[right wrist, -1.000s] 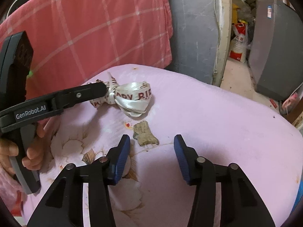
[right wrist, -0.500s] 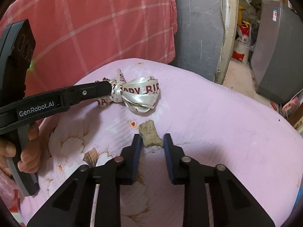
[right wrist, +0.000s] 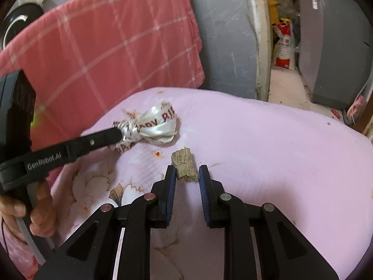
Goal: Collect trash
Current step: 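Grasp the white printed ribbon with the left gripper while the right grasps the brown scrap, then lift the ribbon and scrap and carry them over the blue bucket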
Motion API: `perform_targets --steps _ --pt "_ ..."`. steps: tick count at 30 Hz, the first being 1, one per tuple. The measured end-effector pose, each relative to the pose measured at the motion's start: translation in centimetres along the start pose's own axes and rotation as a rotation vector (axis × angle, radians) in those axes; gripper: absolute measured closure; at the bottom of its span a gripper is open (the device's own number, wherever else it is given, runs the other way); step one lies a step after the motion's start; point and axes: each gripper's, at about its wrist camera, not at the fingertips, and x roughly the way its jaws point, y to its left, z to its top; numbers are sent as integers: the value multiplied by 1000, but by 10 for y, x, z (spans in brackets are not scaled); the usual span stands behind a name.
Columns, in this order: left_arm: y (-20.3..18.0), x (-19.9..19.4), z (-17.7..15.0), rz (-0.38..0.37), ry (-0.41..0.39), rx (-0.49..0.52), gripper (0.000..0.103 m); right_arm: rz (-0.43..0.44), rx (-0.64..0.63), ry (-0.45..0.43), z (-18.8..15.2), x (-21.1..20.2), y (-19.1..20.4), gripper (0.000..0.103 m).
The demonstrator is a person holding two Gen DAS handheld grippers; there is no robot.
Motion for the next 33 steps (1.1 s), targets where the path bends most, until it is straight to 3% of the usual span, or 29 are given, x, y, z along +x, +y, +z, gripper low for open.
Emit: perform_targets --steps 5,13,20,33 --pt "-10 -15 -7 -32 -12 -5 99 1 26 -46 -7 -19 0 85" --pt "-37 -40 -20 -34 -100 52 100 -39 61 -148 -31 -58 -3 85" --pt "-68 -55 -39 -34 -194 132 100 -116 59 -285 -44 -98 1 85" --pt "-120 -77 -54 -100 -383 220 100 -245 67 -550 -57 -177 -2 85"
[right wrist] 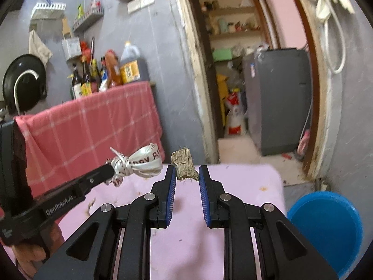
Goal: Collect trash
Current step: 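Lift the ribbon and scrap and carry them over the blue bucket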
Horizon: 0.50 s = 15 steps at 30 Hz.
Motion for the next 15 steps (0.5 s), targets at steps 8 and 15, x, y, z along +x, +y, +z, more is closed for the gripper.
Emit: perform_targets --steps 8,15 --pt "-43 -3 6 -52 -84 59 100 -85 -3 -116 11 -35 -24 85" --pt "-84 1 6 -111 -137 104 100 -174 -4 -179 18 -62 -54 85"
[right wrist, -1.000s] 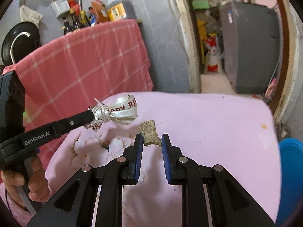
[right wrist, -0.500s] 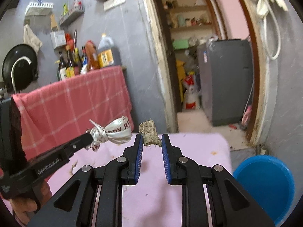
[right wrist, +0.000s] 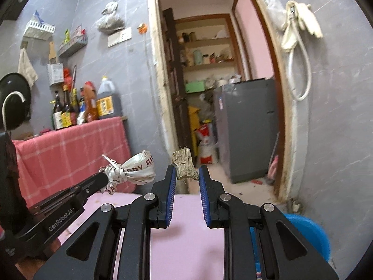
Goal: Collect trash
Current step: 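Lift the ribbon and scrap and carry them over the blue bucket, then open both grippers to drop the ribbon and scrap into the bucket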
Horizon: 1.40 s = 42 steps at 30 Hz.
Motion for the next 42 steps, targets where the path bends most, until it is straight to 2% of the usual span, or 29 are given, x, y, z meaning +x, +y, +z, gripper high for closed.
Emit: perform_targets --steps 9,20,26,36,39,42 --pt "-52 28 -10 -82 10 32 100 -112 34 -40 0 -20 -49 85" --pt "-97 67 -38 -138 100 49 100 -234 104 10 -22 -26 -112 85" --pt "-109 89 -51 -171 189 45 100 -271 155 74 -38 -21 -131 85" --pt "-122 140 -74 -225 430 23 99 -307 235 181 -61 -7 -156 83" --pt "-122 155 -83 -237 499 5 91 -309 251 205 -64 -2 -161 83" --pt "-121 164 -90 -236 546 -8 89 -309 258 211 -65 -1 -163 83"
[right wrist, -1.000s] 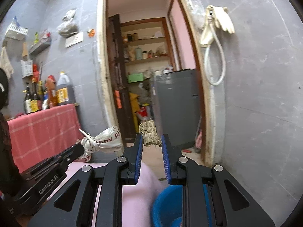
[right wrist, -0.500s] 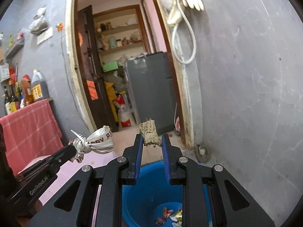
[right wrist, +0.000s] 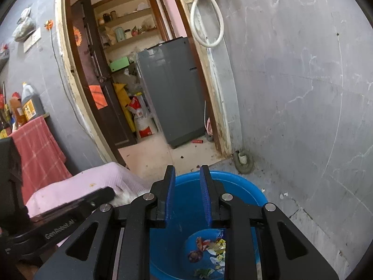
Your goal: Collect trash
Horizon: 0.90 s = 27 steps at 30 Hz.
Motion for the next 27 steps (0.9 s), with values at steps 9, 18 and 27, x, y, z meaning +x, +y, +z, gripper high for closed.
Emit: perform_targets --steps 9,18,27 --pt "6 -8 0 2 -15 -25 70 5 -5 -4 1 -2 3 72" --pt "14 -33 9 46 -86 -32 46 9 -30 -46 9 -12 10 52" --pt "30 -66 11 110 -195 -37 9 17 -43 -86 15 -23 20 22"
